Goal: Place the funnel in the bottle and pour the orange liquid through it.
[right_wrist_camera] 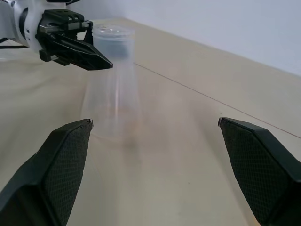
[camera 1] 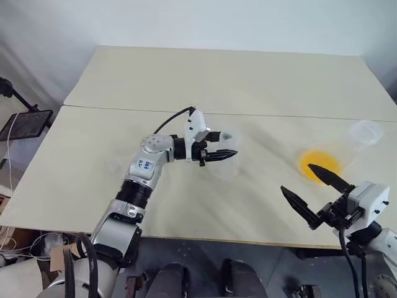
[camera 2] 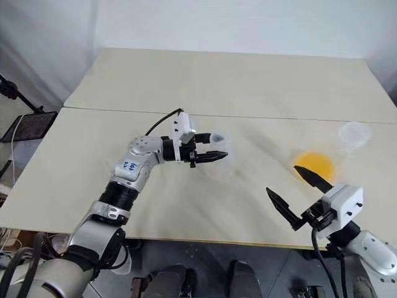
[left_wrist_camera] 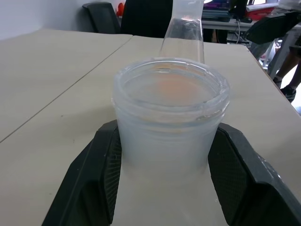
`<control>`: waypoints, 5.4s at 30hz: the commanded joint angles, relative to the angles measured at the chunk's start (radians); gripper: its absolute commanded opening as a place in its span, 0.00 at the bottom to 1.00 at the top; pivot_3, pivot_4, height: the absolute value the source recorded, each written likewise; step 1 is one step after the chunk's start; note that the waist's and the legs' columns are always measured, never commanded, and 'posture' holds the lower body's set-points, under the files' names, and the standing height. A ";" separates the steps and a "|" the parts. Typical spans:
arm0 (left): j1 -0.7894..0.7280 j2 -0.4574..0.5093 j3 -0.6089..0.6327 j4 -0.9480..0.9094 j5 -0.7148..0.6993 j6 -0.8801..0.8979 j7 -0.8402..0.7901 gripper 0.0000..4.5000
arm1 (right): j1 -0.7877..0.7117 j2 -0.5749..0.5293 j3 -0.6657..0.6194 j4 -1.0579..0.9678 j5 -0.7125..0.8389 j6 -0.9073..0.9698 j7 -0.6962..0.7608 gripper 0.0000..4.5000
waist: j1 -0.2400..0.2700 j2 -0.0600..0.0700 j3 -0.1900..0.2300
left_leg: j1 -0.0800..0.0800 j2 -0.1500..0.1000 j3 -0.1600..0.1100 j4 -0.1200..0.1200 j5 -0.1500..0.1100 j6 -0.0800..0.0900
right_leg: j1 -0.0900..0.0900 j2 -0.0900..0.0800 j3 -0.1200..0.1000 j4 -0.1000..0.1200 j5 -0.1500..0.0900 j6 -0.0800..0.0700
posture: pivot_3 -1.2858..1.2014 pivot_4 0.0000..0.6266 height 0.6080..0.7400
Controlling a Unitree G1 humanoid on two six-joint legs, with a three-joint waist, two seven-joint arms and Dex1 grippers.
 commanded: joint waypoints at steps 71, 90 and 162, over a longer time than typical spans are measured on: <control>0.840 0.291 0.581 -0.504 -0.217 0.098 0.381 0.99 | -0.451 -0.094 0.348 0.171 0.019 0.084 0.325 1.00 | -0.008 -0.001 -0.001 | 0.001 0.004 -0.004 -0.001 -0.005 -0.003 | -0.001 -0.002 0.002 0.000 -0.001 -0.002 | 0.52 0.24 1.00; 0.741 0.323 0.502 -0.445 -0.215 0.121 0.324 0.09 | -0.380 -0.088 0.326 0.120 -0.017 0.047 0.236 1.00 | -0.006 -0.001 -0.002 | 0.001 0.004 -0.004 -0.001 -0.005 -0.003 | 0.000 -0.002 0.003 0.000 -0.001 -0.002 | 0.52 0.24 1.00; -0.305 0.116 0.101 0.067 -0.056 -0.138 -0.381 1.00 | -0.080 0.058 0.150 -0.003 -0.120 -0.079 -0.070 1.00 | -0.005 -0.002 -0.001 | -0.001 0.000 -0.002 0.000 -0.002 0.003 | 0.000 0.000 -0.003 0.000 0.001 0.002 | 0.52 0.24 1.00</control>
